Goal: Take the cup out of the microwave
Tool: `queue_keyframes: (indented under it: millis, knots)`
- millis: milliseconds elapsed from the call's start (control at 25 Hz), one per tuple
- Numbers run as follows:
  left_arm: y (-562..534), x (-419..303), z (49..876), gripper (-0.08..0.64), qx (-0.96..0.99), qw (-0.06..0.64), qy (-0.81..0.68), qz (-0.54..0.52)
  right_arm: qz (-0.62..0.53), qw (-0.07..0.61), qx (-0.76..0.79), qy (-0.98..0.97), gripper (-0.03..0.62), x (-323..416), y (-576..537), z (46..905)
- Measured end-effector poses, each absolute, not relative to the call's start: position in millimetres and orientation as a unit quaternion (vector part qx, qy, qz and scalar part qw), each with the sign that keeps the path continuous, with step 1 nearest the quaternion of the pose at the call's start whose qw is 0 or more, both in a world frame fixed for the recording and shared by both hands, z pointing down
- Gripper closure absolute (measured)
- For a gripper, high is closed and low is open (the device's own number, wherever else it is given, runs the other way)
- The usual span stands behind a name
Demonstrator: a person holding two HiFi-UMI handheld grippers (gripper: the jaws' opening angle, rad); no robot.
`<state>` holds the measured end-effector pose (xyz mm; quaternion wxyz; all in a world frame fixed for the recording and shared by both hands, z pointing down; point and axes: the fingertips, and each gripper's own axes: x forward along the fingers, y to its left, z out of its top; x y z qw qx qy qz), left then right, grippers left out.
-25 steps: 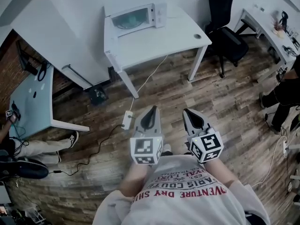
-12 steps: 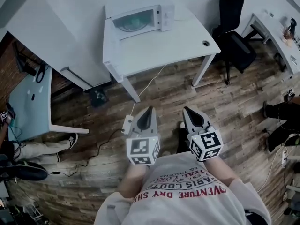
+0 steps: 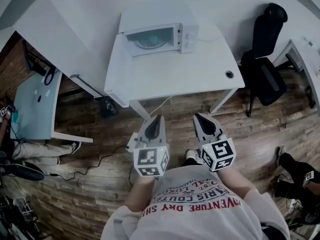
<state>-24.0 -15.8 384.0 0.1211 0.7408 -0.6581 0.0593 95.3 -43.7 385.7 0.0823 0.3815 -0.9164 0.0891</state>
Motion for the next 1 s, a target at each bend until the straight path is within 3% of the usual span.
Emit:
queue_keyframes:
  millis: [520, 1000]
  knots:
    - [-147.7, 8.2, 399.3, 0.551, 0.706, 0.138, -0.693, 0.059, 0.098, 0.101, 0.336, -0.931, 0.58, 128.5, -181.6, 401.1]
    - [-275.3, -54.8, 412.5, 0.551, 0.709, 0.143, -0.688, 0.054, 0.096, 0.109, 0.345, -0.927, 0.58, 72.1, -301.4, 404.5]
